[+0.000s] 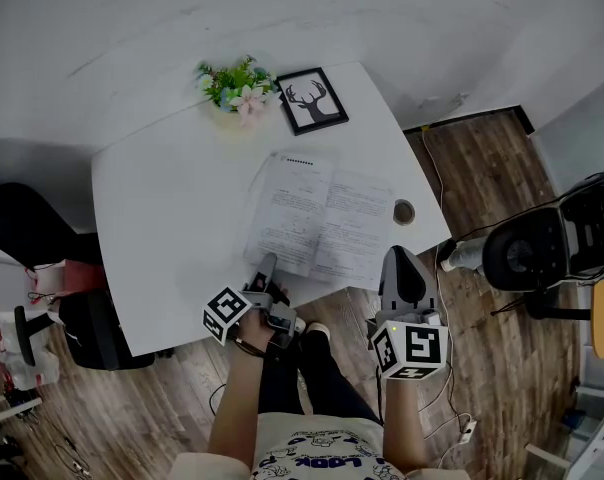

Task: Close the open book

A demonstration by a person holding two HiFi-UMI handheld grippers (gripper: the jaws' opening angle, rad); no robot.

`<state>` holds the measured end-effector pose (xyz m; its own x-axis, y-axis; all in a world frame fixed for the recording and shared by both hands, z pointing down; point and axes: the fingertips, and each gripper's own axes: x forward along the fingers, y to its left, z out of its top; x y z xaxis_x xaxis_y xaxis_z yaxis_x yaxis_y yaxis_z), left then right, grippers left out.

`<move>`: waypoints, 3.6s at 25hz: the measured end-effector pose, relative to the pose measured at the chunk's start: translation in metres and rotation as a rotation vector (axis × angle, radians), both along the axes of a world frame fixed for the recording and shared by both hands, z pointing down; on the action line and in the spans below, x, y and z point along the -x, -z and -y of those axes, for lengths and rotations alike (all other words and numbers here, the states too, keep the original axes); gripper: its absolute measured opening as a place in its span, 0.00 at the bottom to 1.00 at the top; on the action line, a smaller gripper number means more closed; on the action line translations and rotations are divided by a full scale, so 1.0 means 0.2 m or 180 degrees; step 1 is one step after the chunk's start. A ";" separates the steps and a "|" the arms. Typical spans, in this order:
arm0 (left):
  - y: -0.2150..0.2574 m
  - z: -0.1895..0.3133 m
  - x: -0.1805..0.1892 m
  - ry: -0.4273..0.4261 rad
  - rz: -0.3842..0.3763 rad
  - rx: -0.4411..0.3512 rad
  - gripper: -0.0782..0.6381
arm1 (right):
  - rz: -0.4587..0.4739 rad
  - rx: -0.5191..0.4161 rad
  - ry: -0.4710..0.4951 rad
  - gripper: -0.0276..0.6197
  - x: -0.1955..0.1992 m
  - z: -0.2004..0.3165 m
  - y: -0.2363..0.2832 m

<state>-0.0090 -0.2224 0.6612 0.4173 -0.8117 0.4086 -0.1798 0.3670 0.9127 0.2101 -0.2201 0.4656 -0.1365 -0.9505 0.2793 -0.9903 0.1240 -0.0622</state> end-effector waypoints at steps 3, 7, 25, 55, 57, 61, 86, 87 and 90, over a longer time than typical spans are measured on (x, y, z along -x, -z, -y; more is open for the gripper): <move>0.00 0.01 0.01 -0.0009 0.0055 -0.0015 0.38 | 0.0002 0.0001 0.0012 0.09 0.01 0.00 0.00; -0.02 0.00 0.02 -0.0049 0.0161 -0.0001 0.26 | 0.0003 0.0014 0.0009 0.09 0.00 0.01 -0.02; 0.12 0.04 -0.01 -0.0533 0.0611 -0.0456 0.17 | 0.0019 -0.0050 -0.0007 0.09 0.02 0.03 0.04; 0.26 0.03 -0.47 -0.1850 0.1234 -0.1002 0.17 | 0.0019 -0.0112 -0.0614 0.09 -0.28 -0.16 0.09; 0.26 0.02 -0.50 -0.1948 0.1288 -0.1028 0.17 | 0.0022 -0.0107 -0.0672 0.09 -0.31 -0.18 0.09; 0.24 -0.03 -0.59 -0.2258 0.1482 -0.1117 0.17 | 0.0028 -0.0091 -0.0786 0.09 -0.37 -0.23 0.07; 0.07 -0.21 -0.93 -0.3329 0.2430 -0.1327 0.27 | 0.0033 0.0010 -0.1290 0.09 -0.65 -0.49 0.00; 0.07 -0.22 -0.94 -0.3359 0.2476 -0.1328 0.28 | 0.0032 0.0014 -0.1300 0.08 -0.66 -0.49 0.00; 0.05 -0.23 -0.96 -0.3433 0.2595 -0.1364 0.30 | 0.0032 0.0029 -0.1332 0.08 -0.67 -0.50 -0.01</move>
<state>0.1820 -0.1772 0.6510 0.6727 -0.3722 0.6394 -0.7119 -0.5609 0.4225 0.3445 -0.1200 0.4678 0.2582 -0.9220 0.2886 -0.9545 -0.2896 -0.0714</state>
